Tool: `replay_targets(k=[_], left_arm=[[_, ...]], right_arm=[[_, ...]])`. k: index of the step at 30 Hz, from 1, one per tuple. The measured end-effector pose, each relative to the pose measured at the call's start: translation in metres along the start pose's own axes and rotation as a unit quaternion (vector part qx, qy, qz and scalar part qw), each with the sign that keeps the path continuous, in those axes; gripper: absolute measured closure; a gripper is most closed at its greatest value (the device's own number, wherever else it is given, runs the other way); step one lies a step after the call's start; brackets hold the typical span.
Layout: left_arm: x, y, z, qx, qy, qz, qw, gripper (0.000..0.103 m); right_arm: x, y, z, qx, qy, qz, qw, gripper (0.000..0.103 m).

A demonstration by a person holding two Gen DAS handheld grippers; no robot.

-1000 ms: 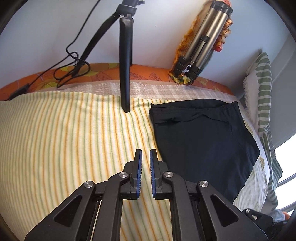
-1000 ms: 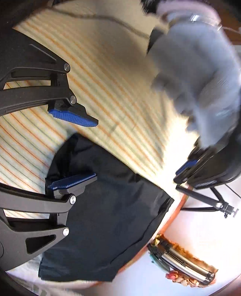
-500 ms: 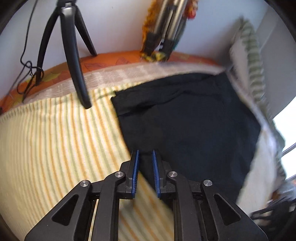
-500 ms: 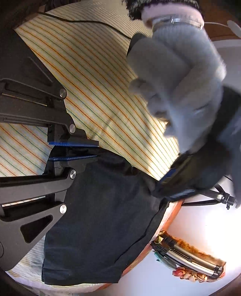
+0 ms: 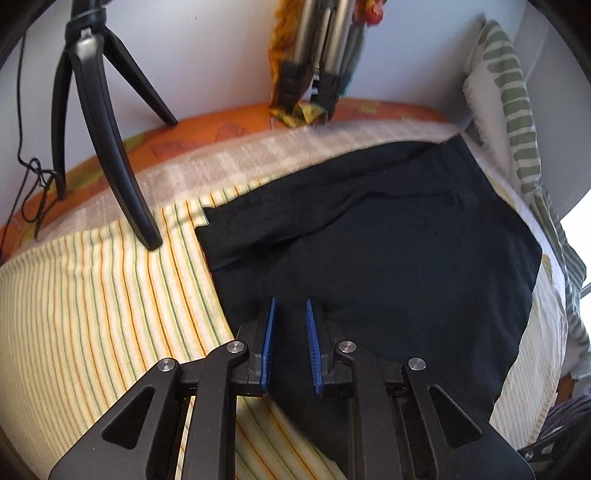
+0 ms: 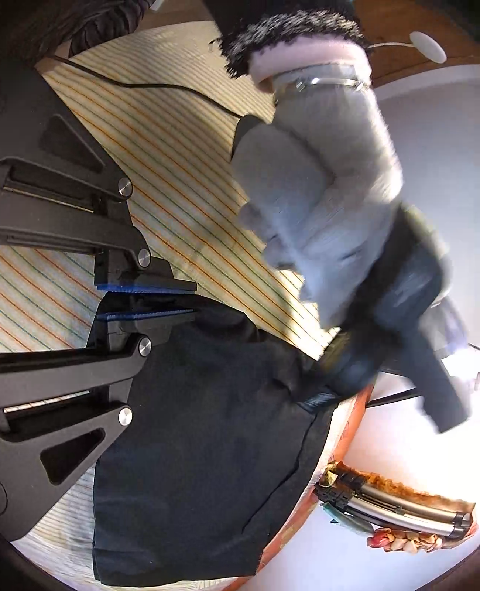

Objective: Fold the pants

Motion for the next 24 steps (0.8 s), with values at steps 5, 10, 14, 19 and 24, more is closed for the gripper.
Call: replay_targets(k=[5,10,14,19,24], left_arm=[[-0.016,0.040,-0.002,0.037,0.011,-0.039,0.9985,0.086],[-0.047,0.093,0.006,0.085,0.045,-0.079,0.9922,0.086],[-0.051,0.101,0.020,0.079,0.062,-0.069,0.9925,0.086],[-0.014,0.085,0.006,0.072,0.043,-0.044,0.9955,0.085],[0.040,0.061,-0.023,0.088,0.016,-0.004,0.9960,0.085]], right_arm=[[0.018,0.011,-0.011,-0.007,-0.055,-0.051,0.997,0.095],[0.067,0.045,-0.034,0.015,-0.178,-0.134,0.975,0.096],[0.115,0.080,-0.045,0.052,-0.245,-0.170,0.953,0.096],[0.182,0.116,-0.041,0.098,-0.295,-0.152,0.938,0.096],[0.242,0.140,-0.015,0.130,-0.345,-0.114,0.922,0.096]])
Point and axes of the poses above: each gripper's, at about its wrist camera, not at the fingertips, and y roughly against the way its jaws point, x to its right, z to its underside, the point moved 4 cm from there along -y, roughly the way its jaws point, and after that the axes turned 12 degrees about -y, right-handed, at the moved point
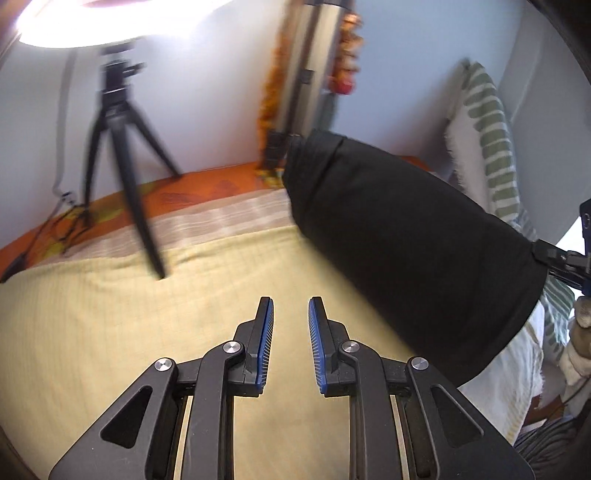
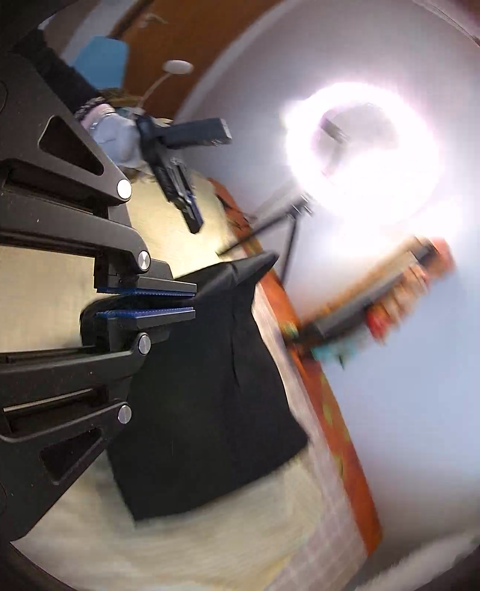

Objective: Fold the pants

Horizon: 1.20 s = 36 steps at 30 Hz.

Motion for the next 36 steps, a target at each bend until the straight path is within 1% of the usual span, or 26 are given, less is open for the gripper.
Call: replay_targets(k=[1,2,3,6,7,8,9,11,13,14,15,16,17,18,19,21,23,25,27,28,30,32,34,36], left_arm=[[0.011,-0.006,-0.004,0.002,-0.007,0.004,1.0000,0.085],[0.026,-0.015,-0.010,0.003,-0.016,0.012,0.9998,0.085],[0.037,-0.021,-0.013,0.002,-0.024,0.018,0.9995,0.085],[0.066,-0.039,-0.021,0.002,-0.050,0.031,0.9983,0.085],[0.075,-0.049,-0.021,-0.006,-0.054,0.035,0.9979,0.085],[0.081,-0.057,-0.020,-0.016,-0.059,0.042,0.9973,0.085],[0.087,-0.064,-0.018,-0.022,-0.065,0.040,0.9968,0.085],[0.093,-0.075,-0.013,-0.031,-0.074,0.033,0.9962,0.085],[0.092,-0.079,-0.009,-0.037,-0.067,0.036,0.9964,0.085],[0.091,-0.080,-0.007,-0.039,-0.064,0.036,0.9966,0.085],[0.090,-0.080,-0.006,-0.039,-0.064,0.036,0.9965,0.085],[0.090,-0.080,-0.004,-0.040,-0.067,0.034,0.9964,0.085],[0.092,-0.079,-0.004,-0.038,-0.068,0.032,0.9964,0.085],[0.092,-0.078,-0.003,-0.038,-0.069,0.031,0.9964,0.085],[0.091,-0.076,-0.002,-0.037,-0.070,0.031,0.9964,0.085],[0.090,-0.073,-0.002,-0.037,-0.070,0.029,0.9964,0.085],[0.089,-0.067,-0.002,-0.035,-0.070,0.029,0.9965,0.085],[0.084,-0.054,0.002,-0.028,-0.070,0.032,0.9967,0.085],[0.075,-0.041,0.006,-0.024,-0.074,0.019,0.9968,0.084],[0.069,-0.036,0.009,-0.023,-0.075,0.009,0.9968,0.084],[0.059,-0.029,0.012,-0.023,-0.076,-0.003,0.9968,0.084],[0.050,-0.023,0.013,-0.019,-0.071,-0.013,0.9972,0.084],[0.047,-0.019,0.009,-0.011,-0.066,-0.015,0.9977,0.084],[0.049,-0.015,0.004,-0.002,-0.069,-0.015,0.9975,0.084]], right_arm=[[0.014,0.009,-0.005,0.012,-0.011,0.008,1.000,0.097],[0.025,0.014,-0.010,0.023,-0.019,0.015,0.999,0.100],[0.041,0.024,-0.014,0.036,-0.030,0.027,0.999,0.100],[0.077,0.037,-0.019,0.053,-0.058,0.049,0.996,0.100],[0.088,0.036,-0.019,0.049,-0.062,0.059,0.995,0.100],[0.091,0.035,-0.020,0.041,-0.059,0.054,0.996,0.100],[0.092,0.030,-0.020,0.029,-0.055,0.048,0.997,0.100],[0.085,0.022,-0.020,0.006,-0.034,0.043,0.998,0.100],[0.070,0.001,-0.023,-0.038,0.000,0.034,0.999,0.099],[0.063,-0.012,-0.026,-0.058,0.016,0.032,0.998,0.092],[0.057,-0.023,-0.028,-0.069,0.030,0.035,0.997,0.078],[0.050,-0.038,-0.032,-0.083,0.050,0.039,0.995,0.068],[0.046,-0.050,-0.034,-0.097,0.062,0.036,0.993,0.053],[0.040,-0.064,-0.039,-0.112,0.069,0.030,0.991,0.049],[0.034,-0.082,-0.045,-0.131,0.074,0.019,0.989,0.049],[0.024,-0.110,-0.052,-0.152,0.084,0.011,0.985,0.049],[0.014,-0.139,-0.055,-0.169,0.102,0.018,0.980,0.048],[0.011,-0.164,-0.052,-0.197,0.112,0.035,0.973,0.047],[0.009,-0.178,-0.046,-0.203,0.135,0.054,0.968,0.047],[0.006,-0.181,-0.043,-0.208,0.141,0.046,0.967,0.049],[0.002,-0.180,-0.038,-0.212,0.125,0.024,0.969,0.096],[-0.001,-0.171,-0.039,-0.196,0.114,0.015,0.974,0.097],[0.001,-0.153,-0.043,-0.176,0.107,0.017,0.978,0.098],[0.005,-0.136,-0.051,-0.159,0.088,0.010,0.983,0.098]])
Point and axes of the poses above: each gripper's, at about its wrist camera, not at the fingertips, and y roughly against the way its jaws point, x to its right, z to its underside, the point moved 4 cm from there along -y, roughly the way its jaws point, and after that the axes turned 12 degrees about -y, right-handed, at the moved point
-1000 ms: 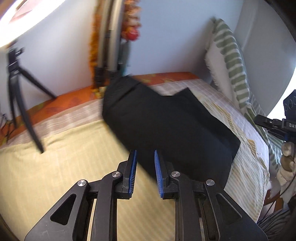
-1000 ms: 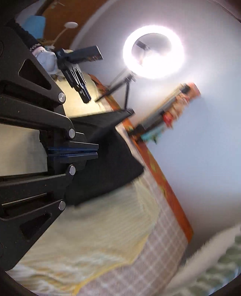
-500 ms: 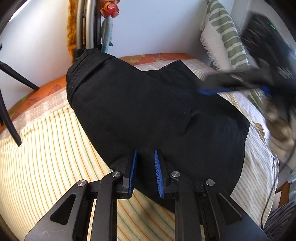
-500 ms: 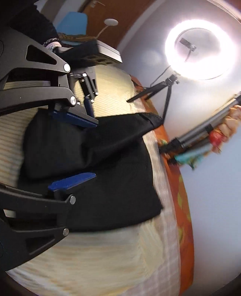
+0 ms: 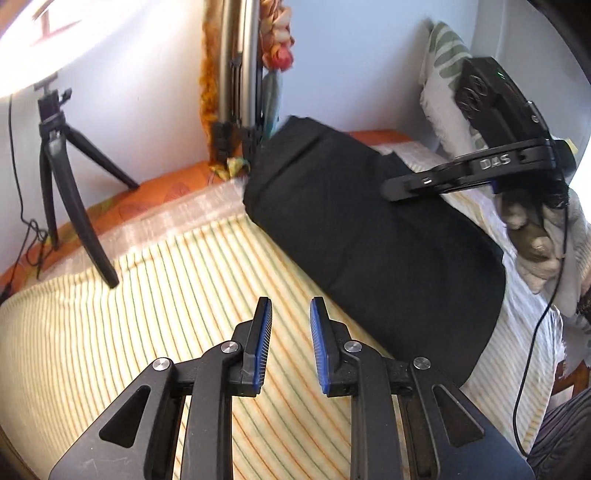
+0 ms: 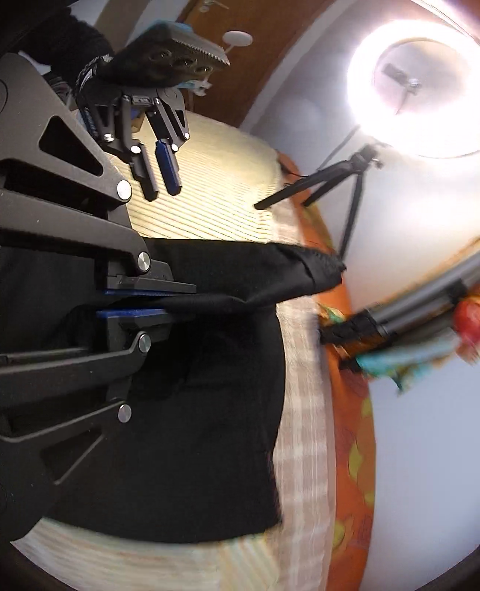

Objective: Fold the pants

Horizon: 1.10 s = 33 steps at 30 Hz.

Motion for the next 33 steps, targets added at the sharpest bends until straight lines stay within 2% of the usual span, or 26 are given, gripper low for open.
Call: replay_targets(k=[2,10,15,18,22,23,27,30,33], left_arm=[[0.006,0.000,-0.008,0.010,-0.005,0.003,0.9999,0.084],[0.054,-0.022,-0.045,0.030,-0.047,0.048,0.9973,0.084],[0.089,-0.033,-0.066,0.044,-0.088,0.066,0.9930,0.083],[0.096,-0.055,-0.065,0.017,-0.121,0.044,0.9915,0.083],[0.085,-0.092,-0.046,-0.038,-0.115,0.039,0.9919,0.083],[0.081,-0.093,-0.042,-0.020,-0.109,0.047,0.9928,0.083],[0.069,-0.081,-0.046,-0.021,-0.109,0.053,0.9924,0.083],[0.045,-0.068,-0.064,0.004,-0.088,0.029,0.9957,0.082],[0.012,-0.069,-0.085,0.011,-0.055,0.005,0.9984,0.081]], right_arm=[[0.013,0.024,-0.001,0.016,-0.022,-0.008,1.000,0.098],[0.095,0.079,0.001,0.071,-0.117,0.033,0.990,0.098],[0.117,0.057,-0.006,0.062,-0.138,0.043,0.988,0.098],[0.118,0.051,-0.010,0.064,-0.132,0.057,0.988,0.098],[0.129,0.046,-0.011,0.059,-0.129,0.074,0.987,0.098],[0.131,0.044,-0.011,0.058,-0.129,0.080,0.987,0.098],[0.132,0.043,-0.007,0.060,-0.122,0.085,0.987,0.098],[0.126,0.054,-0.006,0.065,-0.106,0.096,0.988,0.098],[0.113,0.073,-0.004,0.098,-0.069,0.143,0.982,0.095]])
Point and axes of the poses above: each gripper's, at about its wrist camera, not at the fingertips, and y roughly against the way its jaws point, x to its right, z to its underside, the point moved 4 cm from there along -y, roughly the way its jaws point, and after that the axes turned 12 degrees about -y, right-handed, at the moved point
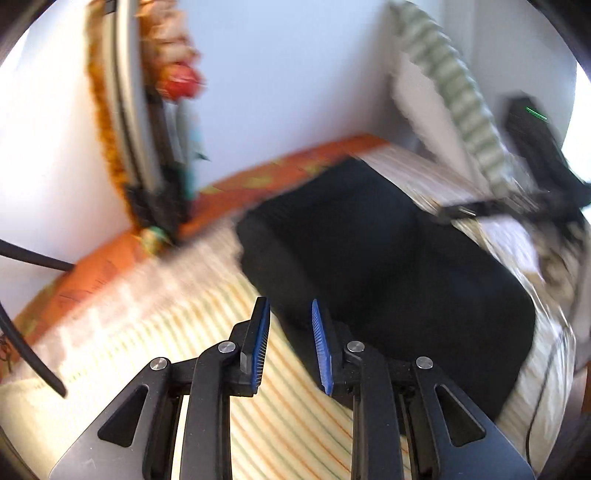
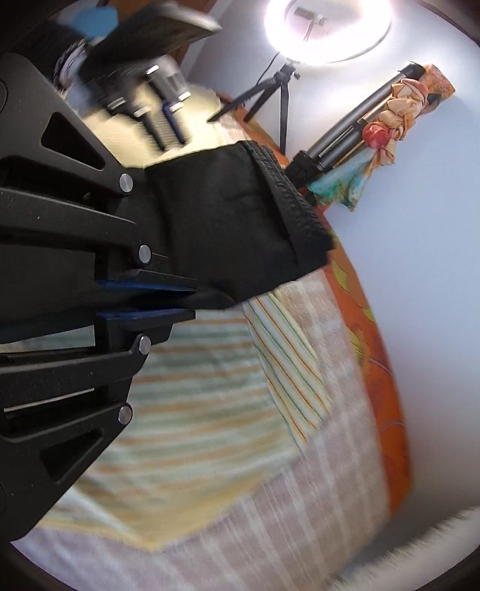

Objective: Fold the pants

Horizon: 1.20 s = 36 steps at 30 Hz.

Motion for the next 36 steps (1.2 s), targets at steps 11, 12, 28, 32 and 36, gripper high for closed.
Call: replay_targets(k=[11,12,28,32,36], left_arm=[[-0.028,-0.049,-0.012,-0.033,0.024,-0.029,0.9987,0.063],[-0.029,-0.051,-0.009,-0.034,0.022,-0.033,0.9987,0.056],[0.086,0.046,0.038,-0.002,-0.079,0.093,0.9925,0.053],[0.112,0.034,0.063,-0.035,-0.121,0.082,0.9887,0.053],[0.118,0.030,0.062,-0.029,-0.147,0.069,0.9863,0.052]], right_arm=[[-0.050,-0.004,0.057,-0.019,0.191,0.044,0.980,0.092],[-0.044,-0.010,0.057,-0.025,0.186,0.047,0.981,0.092],[0.004,0.007,0.039,-0.030,0.098,0.001,0.995,0.094],[0.003,0.004,0.034,-0.035,0.092,-0.003,0.995,0.094],[-0.003,-0.009,0.033,-0.052,0.104,0.012,0.993,0.094]])
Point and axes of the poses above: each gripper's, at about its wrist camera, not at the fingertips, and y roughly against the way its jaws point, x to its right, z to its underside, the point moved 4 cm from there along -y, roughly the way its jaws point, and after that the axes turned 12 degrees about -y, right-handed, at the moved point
